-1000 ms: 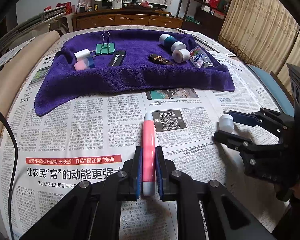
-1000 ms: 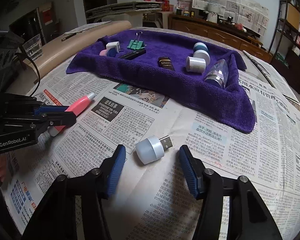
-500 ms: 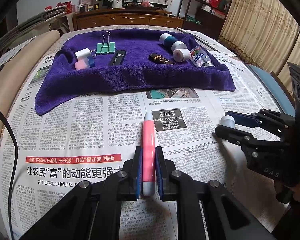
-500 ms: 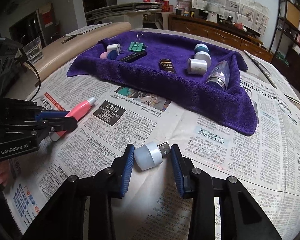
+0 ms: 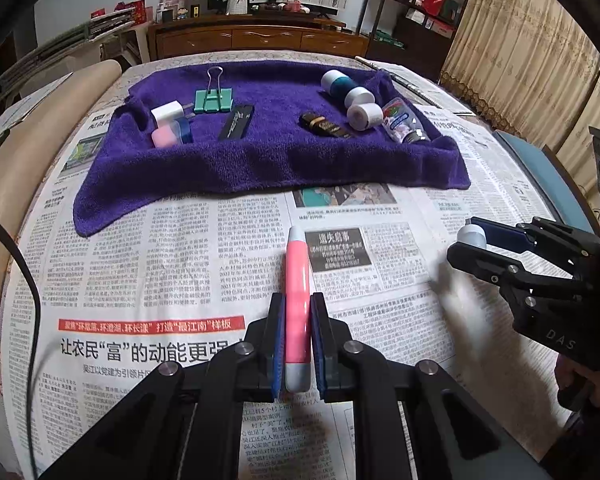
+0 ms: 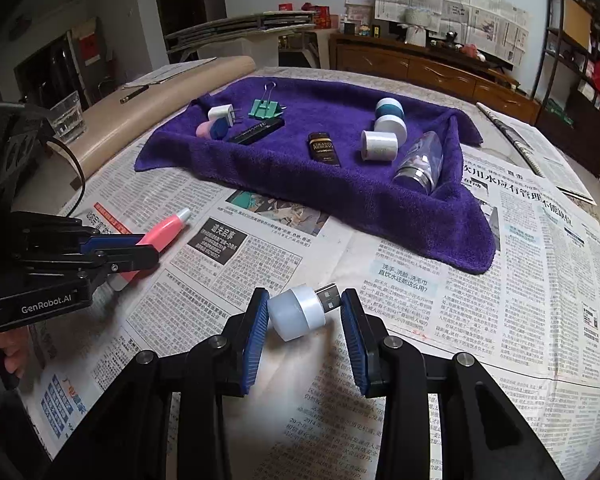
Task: Organize rigid objects
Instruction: 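Carry the marker onto the towel while the right tool carries the USB light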
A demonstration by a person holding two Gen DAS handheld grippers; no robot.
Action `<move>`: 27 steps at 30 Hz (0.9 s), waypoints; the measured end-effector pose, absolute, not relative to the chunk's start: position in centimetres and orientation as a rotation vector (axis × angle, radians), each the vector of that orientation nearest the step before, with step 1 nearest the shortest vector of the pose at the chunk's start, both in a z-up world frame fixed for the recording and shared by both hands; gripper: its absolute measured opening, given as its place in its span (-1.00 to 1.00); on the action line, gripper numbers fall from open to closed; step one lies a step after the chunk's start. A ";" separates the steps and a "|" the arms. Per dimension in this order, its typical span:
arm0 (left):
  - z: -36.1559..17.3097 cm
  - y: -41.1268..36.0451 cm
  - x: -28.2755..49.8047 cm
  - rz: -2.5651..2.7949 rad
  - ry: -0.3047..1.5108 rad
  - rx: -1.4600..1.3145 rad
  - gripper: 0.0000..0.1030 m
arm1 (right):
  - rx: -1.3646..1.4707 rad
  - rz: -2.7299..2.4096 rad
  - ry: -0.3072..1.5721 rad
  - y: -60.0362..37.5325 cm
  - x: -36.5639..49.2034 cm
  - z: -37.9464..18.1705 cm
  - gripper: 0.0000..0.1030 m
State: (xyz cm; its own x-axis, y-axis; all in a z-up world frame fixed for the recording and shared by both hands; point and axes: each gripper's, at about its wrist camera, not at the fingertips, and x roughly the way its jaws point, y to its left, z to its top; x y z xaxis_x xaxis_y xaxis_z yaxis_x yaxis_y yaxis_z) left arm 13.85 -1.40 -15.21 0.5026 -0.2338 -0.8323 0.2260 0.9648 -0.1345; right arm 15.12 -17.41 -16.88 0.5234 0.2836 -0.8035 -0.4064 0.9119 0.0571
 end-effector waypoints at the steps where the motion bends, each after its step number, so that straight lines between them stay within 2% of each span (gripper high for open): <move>1: -14.9 -1.3 14.0 -0.278 1.002 -0.010 -0.76 | -0.137 0.411 0.931 -17.4 15.2 -16.7 -0.29; 17: -9.0 -0.4 18.5 -0.293 0.940 0.018 -0.76 | -0.067 0.396 0.881 -17.1 18.7 -12.8 -0.29; 27: -8.6 0.9 23.5 -0.294 0.940 0.020 -0.76 | -0.026 0.377 0.883 -17.0 24.2 -12.2 -0.29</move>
State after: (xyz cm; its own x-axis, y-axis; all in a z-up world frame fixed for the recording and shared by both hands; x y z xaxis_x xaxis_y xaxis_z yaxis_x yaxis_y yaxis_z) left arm 23.55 0.92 -8.60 0.5530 -0.2400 -0.7978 0.2569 0.9601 -0.1107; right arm 24.18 -17.01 -12.19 0.5732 0.3109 -0.7581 -0.3318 0.9340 0.1322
